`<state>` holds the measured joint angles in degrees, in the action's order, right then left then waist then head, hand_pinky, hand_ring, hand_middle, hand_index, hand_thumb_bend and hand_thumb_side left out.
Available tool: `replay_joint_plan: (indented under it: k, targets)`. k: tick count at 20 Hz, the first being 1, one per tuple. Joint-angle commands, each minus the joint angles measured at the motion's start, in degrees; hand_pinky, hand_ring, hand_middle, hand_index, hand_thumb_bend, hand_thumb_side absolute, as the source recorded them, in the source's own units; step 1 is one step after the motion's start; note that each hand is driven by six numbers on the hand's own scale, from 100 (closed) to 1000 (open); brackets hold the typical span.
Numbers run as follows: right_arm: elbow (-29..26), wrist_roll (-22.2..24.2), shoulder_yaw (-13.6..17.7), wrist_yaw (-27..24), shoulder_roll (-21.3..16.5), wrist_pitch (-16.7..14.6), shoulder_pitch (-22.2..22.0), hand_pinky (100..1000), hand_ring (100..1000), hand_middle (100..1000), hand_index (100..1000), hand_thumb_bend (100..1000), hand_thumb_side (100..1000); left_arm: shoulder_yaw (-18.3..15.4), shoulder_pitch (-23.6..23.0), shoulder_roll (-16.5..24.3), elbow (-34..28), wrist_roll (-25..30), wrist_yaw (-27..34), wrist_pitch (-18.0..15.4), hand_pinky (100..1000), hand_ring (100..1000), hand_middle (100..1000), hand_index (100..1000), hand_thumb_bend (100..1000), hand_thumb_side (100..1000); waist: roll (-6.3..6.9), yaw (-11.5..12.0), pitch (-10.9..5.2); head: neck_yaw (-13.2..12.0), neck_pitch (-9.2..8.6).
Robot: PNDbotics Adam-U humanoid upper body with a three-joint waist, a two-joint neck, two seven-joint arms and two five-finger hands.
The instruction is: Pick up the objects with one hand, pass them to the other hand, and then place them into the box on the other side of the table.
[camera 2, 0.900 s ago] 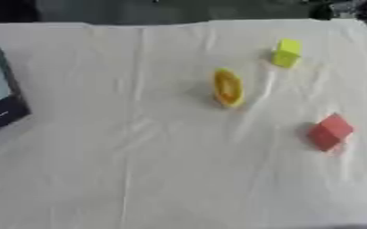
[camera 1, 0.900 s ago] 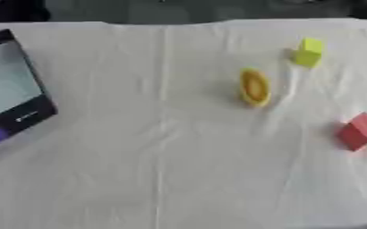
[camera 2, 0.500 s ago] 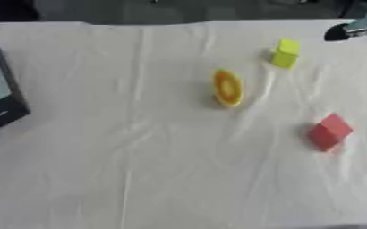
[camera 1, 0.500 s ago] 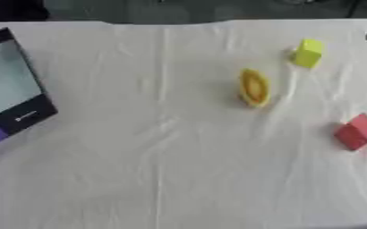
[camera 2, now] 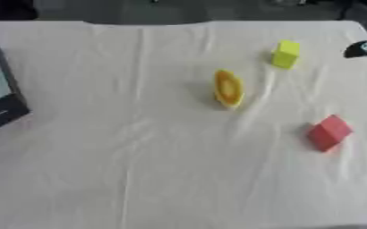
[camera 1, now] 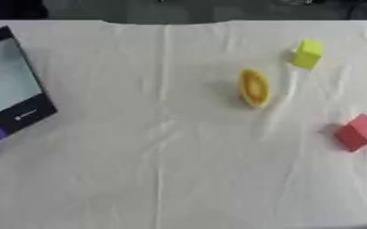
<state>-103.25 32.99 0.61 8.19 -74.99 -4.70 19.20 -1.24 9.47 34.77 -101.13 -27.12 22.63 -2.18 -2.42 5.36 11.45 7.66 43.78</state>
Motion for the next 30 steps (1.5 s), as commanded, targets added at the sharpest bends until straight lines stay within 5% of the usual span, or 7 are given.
replay_joint_plan:
  k: [1,14,30]
  targets:
    - [-3.7,0.9,0.7,3.6,-3.3,-0.9,-0.8,999,928,889,917,611,166,-0.7,0.3,2.1,-0.8,-0.2,0.2,0.0,825,860,874,896,1000,544,-0.62,-0.2,-0.29,0.6,0.34]
    - [-11.1,-4.1,-2.1,13.0,-2.8,-3.3,-5.1,988,897,858,915,604,157,-0.5,0.3,1.2,-0.9,0.0,0.3,0.2,829,864,878,890,1000,543,0.76,-0.3,0.42,4.2,0.34]
    - [-8.8,-3.8,-6.3,23.6,-3.1,-8.4,-7.2,991,910,853,920,603,154,-0.5,-0.1,0.3,-0.7,0.2,0.4,0.2,831,865,880,889,1000,542,1.24,0.1,0.66,4.8,0.34]
